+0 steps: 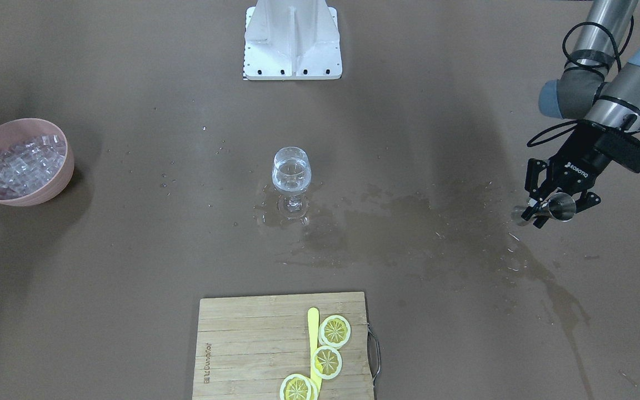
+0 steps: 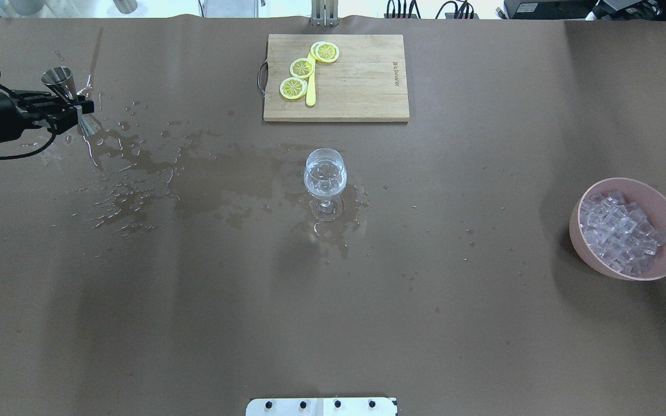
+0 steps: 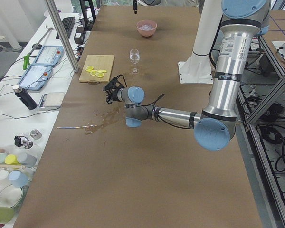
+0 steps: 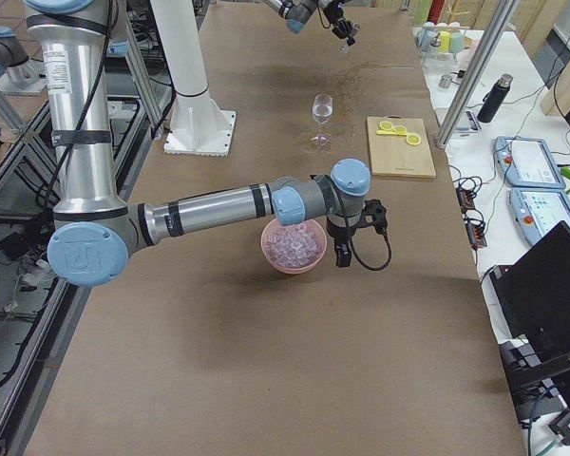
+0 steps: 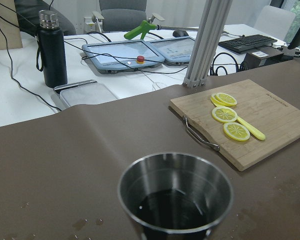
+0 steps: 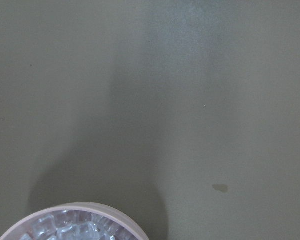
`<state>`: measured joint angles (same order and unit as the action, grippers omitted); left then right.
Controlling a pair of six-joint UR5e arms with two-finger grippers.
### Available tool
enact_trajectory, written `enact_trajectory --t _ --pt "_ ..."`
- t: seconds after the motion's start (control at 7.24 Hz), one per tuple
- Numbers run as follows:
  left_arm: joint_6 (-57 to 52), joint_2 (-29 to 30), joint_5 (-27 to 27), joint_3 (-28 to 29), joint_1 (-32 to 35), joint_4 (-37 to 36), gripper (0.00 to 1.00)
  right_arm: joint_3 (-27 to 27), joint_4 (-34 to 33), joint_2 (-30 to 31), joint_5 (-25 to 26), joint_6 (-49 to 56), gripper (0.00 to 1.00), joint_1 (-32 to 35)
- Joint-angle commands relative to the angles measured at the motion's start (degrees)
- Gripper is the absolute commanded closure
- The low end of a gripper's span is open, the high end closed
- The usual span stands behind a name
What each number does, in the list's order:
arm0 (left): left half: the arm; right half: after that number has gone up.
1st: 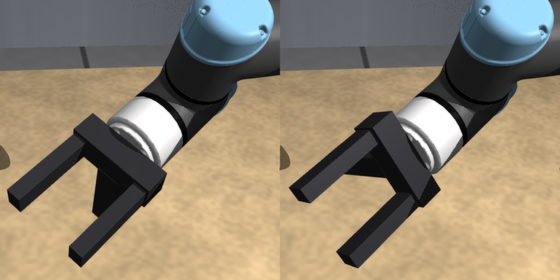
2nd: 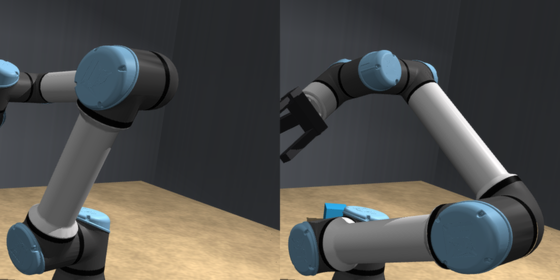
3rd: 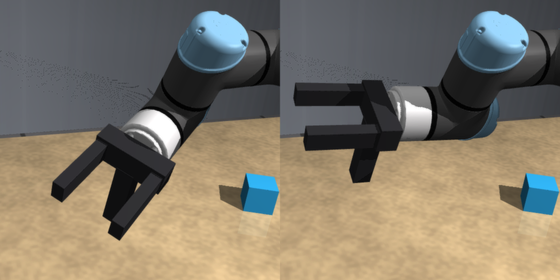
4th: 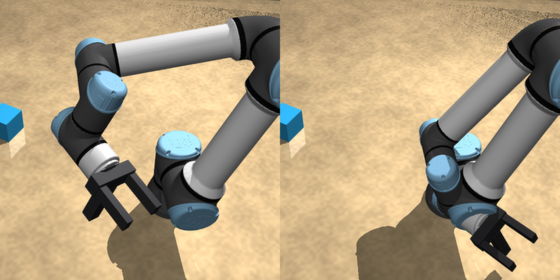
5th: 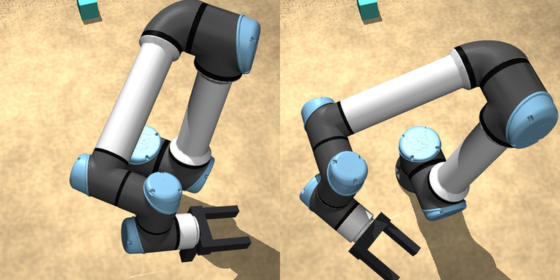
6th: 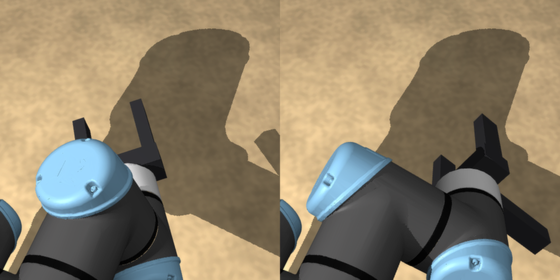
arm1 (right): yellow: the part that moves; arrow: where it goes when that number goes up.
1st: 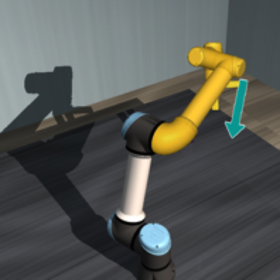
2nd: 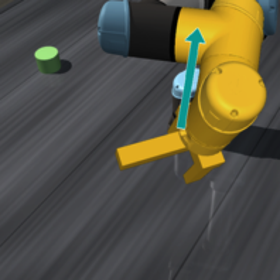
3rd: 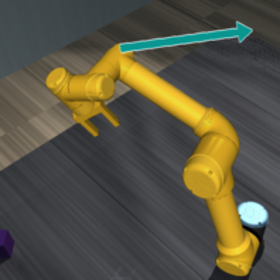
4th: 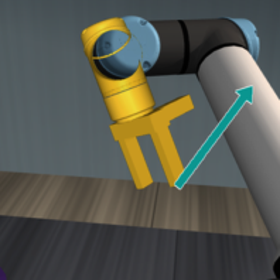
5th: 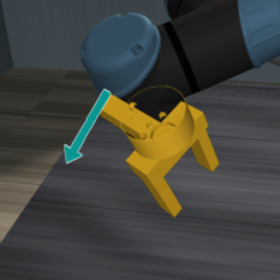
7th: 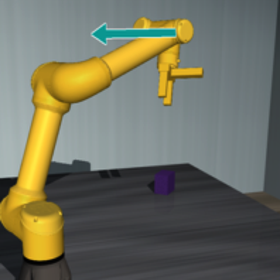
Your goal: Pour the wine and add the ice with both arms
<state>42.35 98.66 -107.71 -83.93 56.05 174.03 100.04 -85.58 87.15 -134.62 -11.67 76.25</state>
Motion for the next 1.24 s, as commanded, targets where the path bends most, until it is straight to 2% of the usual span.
enact_trajectory --t 0.0,0.41,0.69,0.83,0.97,1.1 --pt "-0.3 0.6 -0.1 0.2 0.2 0.1 1.0 0.2 0.0 0.1 -0.3 0.0 0.0 0.1" --pt "-5.0 1.1 0.3 -1.8 0.5 0.2 1.0 0.2 0.0 0.1 -0.3 0.0 0.0 0.2" --pt "-6.5 4.6 1.9 -4.3 -0.1 -4.0 1.0 0.2 0.1 0.7 -2.0 0.0 0.0 0.2" --pt "-12.4 7.7 3.5 -4.2 -1.8 -5.4 1.0 0.2 0.1 0.7 -2.1 0.0 0.0 0.3" --pt "-20.6 7.9 10.1 -7.0 -4.2 -9.7 1.0 0.2 0.0 0.7 -2.5 0.0 0.0 0.4" --pt "-22.2 9.0 12.2 -11.6 -7.9 -18.6 1.0 -0.1 0.0 0.8 -2.7 -0.1 0.0 0.4"
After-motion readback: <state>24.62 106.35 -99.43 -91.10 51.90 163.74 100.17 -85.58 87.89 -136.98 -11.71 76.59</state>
